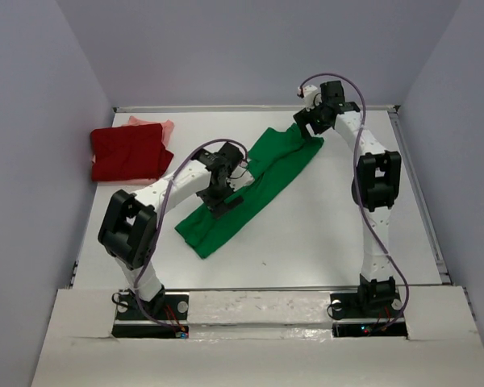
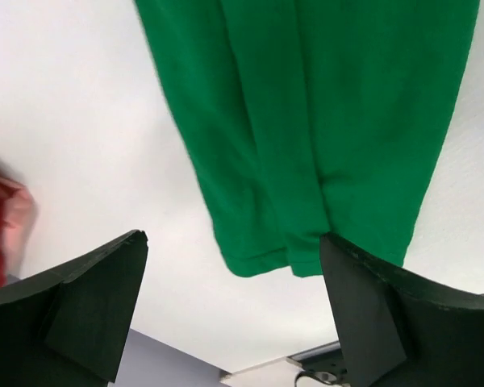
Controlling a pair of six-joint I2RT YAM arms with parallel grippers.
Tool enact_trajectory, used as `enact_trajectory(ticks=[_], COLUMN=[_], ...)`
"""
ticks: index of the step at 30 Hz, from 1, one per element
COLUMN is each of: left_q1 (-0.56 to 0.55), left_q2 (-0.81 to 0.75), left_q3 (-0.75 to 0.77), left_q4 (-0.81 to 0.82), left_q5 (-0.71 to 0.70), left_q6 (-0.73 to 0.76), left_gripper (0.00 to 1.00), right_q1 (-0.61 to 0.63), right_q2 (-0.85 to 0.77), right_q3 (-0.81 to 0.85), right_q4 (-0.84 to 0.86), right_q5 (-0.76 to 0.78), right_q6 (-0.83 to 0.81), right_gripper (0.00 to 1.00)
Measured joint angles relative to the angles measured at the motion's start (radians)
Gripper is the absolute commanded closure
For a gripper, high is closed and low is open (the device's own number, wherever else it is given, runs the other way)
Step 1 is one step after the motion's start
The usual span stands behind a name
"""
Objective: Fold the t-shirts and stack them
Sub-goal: Rotate the tshirt 90 degrees
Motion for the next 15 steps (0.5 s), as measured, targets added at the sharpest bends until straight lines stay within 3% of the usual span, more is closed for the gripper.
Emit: enact_trajectory(ticks=[7,15], left_q1=[0.001,0.003], left_q2=[-0.103,-0.084], left_q3=[0.001,-0.034], left_q4=[0.134,0.209], left_q5=[0.0,0.151], left_q6=[0.057,0.124], left_gripper=[0.01,0.01], right_q1=[-0.021,-0.036], right_q2=[-0.27,-0.545], right_q3=[-0.158,-0.412], right_q4=[0.12,0.134], right_q5=[0.171,0.255], right_q6=[0.009,-0.005], right_gripper=[0.11,0.11])
